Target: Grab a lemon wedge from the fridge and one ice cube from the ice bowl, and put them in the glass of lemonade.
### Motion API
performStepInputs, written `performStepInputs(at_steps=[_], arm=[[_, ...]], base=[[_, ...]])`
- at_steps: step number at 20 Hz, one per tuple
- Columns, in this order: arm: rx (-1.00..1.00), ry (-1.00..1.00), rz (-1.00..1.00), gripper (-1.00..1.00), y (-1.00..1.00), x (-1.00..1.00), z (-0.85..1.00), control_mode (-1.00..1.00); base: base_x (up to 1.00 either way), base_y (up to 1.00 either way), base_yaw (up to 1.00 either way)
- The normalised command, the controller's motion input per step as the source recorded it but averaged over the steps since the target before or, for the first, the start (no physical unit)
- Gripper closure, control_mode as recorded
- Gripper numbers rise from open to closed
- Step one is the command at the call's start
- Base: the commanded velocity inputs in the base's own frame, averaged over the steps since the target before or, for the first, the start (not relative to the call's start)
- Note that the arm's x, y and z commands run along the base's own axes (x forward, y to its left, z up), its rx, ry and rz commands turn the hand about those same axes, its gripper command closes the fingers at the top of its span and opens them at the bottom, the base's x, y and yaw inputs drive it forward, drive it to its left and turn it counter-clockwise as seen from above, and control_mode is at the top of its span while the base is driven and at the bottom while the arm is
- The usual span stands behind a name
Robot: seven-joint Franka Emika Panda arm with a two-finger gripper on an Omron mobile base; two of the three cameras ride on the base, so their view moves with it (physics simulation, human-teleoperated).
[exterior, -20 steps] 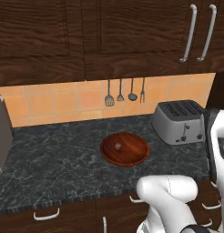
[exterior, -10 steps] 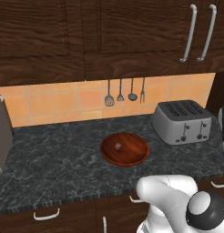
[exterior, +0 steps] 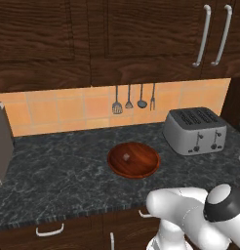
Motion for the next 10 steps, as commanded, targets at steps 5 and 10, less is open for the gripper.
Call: performStepInputs(at_steps=[5,10], arm=[[0.00,0.00,0.02,1.00,-0.04,0.27,-0.26,-1.00],[0.00,0.00,0.06,1.00,-0.35,0.49,-0.40,-1.00]], base=[[0.00,0.00,0.00],[0.00,0.00,0.00]])
